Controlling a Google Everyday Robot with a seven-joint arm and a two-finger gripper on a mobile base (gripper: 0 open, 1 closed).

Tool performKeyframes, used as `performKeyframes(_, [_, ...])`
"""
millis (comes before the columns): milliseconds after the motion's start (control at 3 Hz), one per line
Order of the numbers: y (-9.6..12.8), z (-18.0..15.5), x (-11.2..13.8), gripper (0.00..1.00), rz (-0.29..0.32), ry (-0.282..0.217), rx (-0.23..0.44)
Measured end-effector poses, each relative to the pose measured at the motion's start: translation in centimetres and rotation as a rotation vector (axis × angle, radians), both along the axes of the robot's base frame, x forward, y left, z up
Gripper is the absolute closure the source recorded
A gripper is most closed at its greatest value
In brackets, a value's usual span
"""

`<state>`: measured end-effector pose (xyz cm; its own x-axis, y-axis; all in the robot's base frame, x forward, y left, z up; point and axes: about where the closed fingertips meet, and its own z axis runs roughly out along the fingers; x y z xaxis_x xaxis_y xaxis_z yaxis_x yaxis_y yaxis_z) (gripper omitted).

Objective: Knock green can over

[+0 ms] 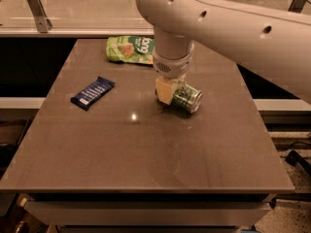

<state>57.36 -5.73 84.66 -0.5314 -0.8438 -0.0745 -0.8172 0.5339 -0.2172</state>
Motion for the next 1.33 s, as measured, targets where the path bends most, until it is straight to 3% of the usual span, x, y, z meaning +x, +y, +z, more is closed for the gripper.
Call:
performKeyframes(333, [0.59, -1.03, 0.1, 1.0, 0.02, 0.023, -0.048])
performKeyframes(667, [0.59, -0.84, 0.1, 0.83, 0.02, 0.023, -0.048])
performKeyframes(1333, [0.56, -0.83, 0.09, 0.36, 0.021, 0.019, -0.047])
